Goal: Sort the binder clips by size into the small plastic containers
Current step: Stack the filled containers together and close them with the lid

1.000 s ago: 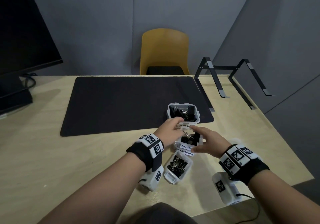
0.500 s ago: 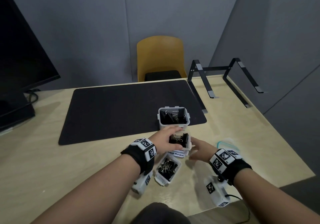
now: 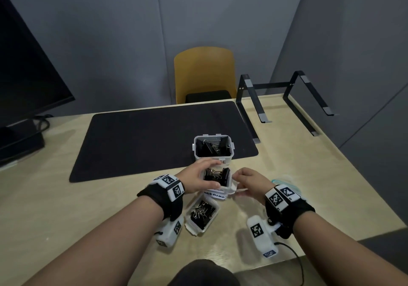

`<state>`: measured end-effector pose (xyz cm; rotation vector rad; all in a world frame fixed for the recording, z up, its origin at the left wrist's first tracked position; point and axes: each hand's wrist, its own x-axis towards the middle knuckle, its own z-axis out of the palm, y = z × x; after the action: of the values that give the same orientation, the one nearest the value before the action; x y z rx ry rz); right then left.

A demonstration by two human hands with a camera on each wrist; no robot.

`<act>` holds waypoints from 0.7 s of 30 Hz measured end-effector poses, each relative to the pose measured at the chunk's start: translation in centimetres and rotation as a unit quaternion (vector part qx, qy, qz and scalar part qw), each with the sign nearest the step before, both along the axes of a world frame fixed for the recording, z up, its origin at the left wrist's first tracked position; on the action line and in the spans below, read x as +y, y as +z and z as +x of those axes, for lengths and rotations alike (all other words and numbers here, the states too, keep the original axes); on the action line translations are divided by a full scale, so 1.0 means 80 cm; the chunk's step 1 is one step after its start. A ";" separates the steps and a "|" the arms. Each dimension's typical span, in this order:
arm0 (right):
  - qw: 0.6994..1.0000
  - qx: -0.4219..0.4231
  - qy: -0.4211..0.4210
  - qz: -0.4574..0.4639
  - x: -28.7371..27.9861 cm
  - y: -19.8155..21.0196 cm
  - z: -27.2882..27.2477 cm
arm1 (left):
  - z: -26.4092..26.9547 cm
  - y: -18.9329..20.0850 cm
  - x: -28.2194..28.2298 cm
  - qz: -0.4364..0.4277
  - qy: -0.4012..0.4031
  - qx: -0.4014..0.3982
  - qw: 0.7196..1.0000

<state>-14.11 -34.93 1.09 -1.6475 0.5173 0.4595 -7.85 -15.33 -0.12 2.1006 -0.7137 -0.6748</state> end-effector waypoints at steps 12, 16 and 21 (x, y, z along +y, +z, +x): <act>0.998 0.010 -0.065 -0.001 0.000 0.006 0.013 | -0.005 0.007 -0.001 0.008 0.002 -0.011 1.000; 0.997 0.002 -0.075 0.012 -0.002 0.002 0.012 | -0.006 0.007 -0.002 0.013 0.000 -0.012 1.000; 0.998 -0.025 -0.045 -0.023 -0.005 -0.005 0.000 | -0.003 0.012 -0.003 0.028 0.002 -0.016 0.999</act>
<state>-14.12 -35.31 0.66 -1.6674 0.5655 0.3427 -8.09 -15.53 0.81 2.1674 -0.7162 -0.6685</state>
